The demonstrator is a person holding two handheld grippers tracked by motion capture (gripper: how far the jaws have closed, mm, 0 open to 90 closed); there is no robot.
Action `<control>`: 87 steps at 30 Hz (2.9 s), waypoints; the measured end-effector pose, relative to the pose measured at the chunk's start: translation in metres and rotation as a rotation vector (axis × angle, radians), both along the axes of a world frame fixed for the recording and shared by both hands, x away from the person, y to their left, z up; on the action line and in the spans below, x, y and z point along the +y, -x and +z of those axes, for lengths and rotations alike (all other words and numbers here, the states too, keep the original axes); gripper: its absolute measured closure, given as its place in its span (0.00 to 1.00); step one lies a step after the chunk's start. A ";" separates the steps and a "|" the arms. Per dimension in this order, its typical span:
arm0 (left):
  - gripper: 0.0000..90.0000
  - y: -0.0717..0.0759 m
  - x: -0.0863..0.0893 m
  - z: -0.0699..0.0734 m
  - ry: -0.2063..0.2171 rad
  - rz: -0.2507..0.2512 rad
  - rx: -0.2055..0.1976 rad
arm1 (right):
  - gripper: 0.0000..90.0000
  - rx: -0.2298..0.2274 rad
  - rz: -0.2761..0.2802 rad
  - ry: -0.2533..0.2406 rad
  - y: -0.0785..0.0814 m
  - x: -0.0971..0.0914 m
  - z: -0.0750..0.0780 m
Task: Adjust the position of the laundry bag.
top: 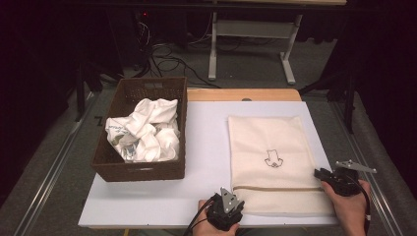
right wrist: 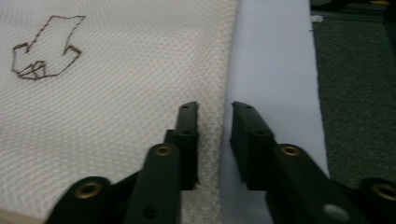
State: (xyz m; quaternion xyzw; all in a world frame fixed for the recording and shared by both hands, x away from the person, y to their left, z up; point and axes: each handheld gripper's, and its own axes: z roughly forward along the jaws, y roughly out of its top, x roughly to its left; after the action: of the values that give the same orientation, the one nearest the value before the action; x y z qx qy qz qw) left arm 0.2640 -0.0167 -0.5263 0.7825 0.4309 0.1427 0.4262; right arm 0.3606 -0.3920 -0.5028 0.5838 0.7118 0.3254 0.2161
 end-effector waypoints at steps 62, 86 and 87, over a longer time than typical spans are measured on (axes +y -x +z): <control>0.96 0.003 0.137 0.033 0.152 0.062 0.034 | 0.97 -0.074 0.217 -0.135 -0.011 0.111 0.028; 0.86 0.011 0.152 0.016 0.075 0.121 0.110 | 0.97 0.009 0.300 -0.075 -0.014 0.134 0.009; 0.75 0.012 0.152 0.016 0.072 0.139 0.097 | 0.90 0.014 0.307 -0.088 -0.014 0.133 0.009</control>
State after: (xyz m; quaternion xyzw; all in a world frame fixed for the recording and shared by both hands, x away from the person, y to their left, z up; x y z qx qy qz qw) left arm 0.2524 0.1350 -0.5105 0.7408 0.5092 0.1183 0.4219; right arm 0.3741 -0.2593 -0.4938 0.4791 0.7792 0.3815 0.1331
